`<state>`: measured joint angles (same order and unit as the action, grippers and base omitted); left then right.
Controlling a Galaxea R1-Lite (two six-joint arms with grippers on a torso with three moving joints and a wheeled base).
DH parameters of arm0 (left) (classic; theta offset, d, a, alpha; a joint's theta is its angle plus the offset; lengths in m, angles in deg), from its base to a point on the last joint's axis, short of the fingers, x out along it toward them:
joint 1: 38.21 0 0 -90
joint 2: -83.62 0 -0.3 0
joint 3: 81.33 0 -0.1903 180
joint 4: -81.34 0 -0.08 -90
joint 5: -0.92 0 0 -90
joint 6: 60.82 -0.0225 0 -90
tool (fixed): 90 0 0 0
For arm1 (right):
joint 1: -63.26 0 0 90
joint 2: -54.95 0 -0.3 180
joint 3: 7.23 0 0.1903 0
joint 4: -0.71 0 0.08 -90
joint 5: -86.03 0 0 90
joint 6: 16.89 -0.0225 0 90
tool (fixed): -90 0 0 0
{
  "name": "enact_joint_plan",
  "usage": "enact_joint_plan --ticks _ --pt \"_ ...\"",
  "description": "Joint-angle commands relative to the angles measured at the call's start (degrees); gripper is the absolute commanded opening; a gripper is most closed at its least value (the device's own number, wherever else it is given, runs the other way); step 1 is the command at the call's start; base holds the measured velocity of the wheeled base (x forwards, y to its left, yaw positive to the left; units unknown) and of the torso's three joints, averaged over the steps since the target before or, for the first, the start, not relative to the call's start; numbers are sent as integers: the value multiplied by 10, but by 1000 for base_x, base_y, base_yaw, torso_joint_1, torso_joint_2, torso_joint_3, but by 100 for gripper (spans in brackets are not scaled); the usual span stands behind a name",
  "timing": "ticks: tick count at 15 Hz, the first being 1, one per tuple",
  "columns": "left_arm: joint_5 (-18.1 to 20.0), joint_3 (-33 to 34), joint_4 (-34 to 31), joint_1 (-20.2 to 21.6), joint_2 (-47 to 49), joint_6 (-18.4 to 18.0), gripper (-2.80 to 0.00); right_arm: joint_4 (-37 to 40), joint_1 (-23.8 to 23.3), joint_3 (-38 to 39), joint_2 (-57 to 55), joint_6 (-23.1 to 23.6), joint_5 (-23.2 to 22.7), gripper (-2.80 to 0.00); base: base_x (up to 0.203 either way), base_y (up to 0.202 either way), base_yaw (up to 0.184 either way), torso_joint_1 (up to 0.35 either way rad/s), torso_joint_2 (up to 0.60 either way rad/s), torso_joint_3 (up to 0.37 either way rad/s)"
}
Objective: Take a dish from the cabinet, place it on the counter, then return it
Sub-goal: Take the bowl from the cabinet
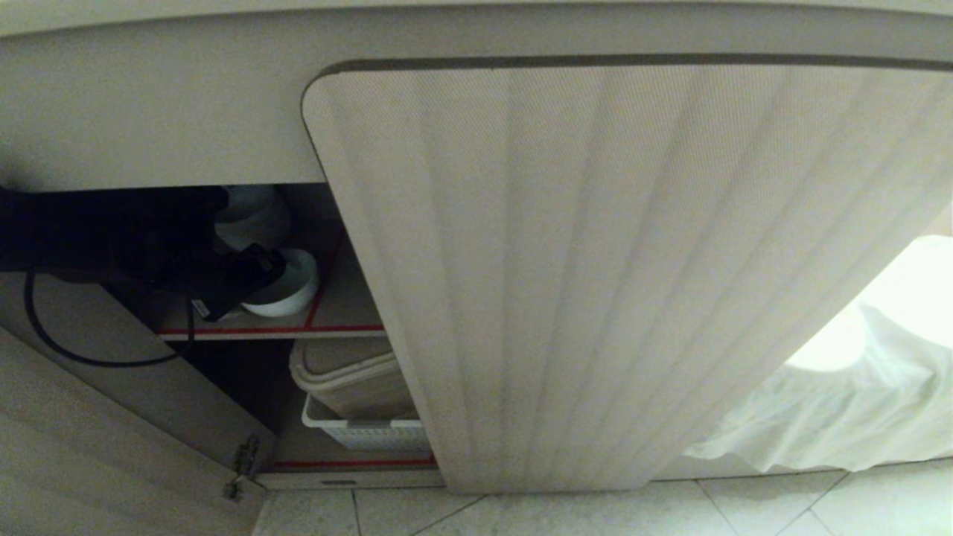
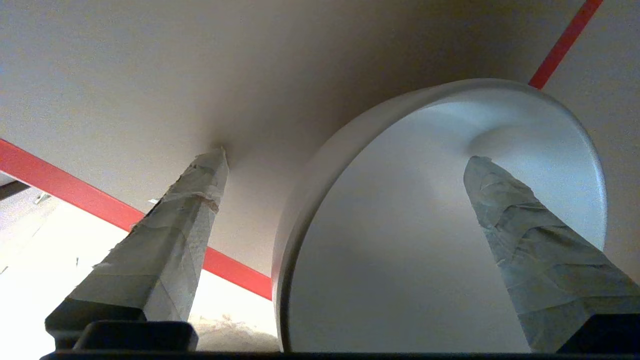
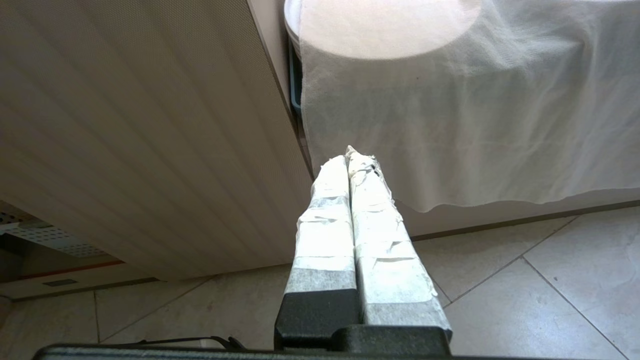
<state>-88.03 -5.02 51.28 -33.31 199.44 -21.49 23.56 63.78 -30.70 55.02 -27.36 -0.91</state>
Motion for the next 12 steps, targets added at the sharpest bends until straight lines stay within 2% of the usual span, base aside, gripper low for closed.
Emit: enact_joint_plan --ticks 1,5,6,12 --pt "0 0 0 -1 -2 2 0 0 0 0 -1 -1 0 -280 0 0 0 0 0 0" --pt "0 0 1 -1 -2 1 0 0 0 0 -1 -1 0 -280 0 0 0 0 0 0" --pt "0 0 1 -1 -2 1 -280 0 0 0 -1 -1 0 -280 0 0 0 0 0 0" --pt "-1 -1 2 -1 -4 1 -280 0 0 0 -1 -1 0 -280 0 0 0 0 0 0"
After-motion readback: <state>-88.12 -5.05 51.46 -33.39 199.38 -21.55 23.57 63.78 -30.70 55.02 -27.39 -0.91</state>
